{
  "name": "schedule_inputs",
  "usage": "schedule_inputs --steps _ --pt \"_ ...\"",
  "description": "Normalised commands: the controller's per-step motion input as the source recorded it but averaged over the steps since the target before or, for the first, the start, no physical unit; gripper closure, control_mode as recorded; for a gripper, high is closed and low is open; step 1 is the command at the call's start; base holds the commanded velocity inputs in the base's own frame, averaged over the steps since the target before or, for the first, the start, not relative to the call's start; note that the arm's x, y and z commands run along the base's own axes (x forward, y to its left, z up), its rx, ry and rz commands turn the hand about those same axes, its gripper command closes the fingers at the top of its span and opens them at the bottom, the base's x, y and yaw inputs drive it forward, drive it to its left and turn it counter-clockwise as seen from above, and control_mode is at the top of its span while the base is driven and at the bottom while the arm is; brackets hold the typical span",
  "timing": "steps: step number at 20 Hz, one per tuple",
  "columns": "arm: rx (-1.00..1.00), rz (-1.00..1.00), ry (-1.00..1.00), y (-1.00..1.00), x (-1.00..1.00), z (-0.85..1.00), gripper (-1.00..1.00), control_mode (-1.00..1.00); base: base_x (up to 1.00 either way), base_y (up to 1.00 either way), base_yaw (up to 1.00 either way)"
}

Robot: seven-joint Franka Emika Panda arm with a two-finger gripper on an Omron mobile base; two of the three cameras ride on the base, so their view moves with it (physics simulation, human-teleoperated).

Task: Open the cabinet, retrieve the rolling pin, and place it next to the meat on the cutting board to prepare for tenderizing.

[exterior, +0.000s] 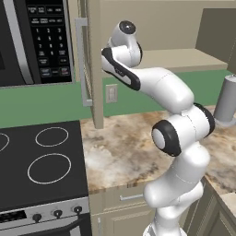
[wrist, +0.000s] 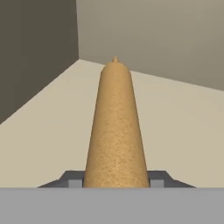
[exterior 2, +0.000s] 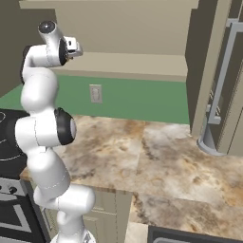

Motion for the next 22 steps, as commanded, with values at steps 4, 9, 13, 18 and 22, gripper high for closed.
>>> schedule_inputs --steps 4,9,13,18,22 --pt "0.00 0.00 -0.11 -0.29 -0.59 0.13 1.00 -1.00 0.00 0.00 0.00" --pt "0.01 0.00 -0.08 -0.34 -0.65 0.19 1.00 -1.00 0.00 0.00 0.00" --pt "0.00 -0.02 -0.05 -0.42 -0.60 0.29 1.00 -1.00 0.00 0.00 0.00" --pt "0.00 -0.02 -0.03 -0.46 -0.64 0.39 1.00 -1.00 0.00 0.00 0.00" --pt "0.00 -0.03 -0.01 -0.44 -0.72 0.40 1.00 -1.00 0.00 0.00 0.00"
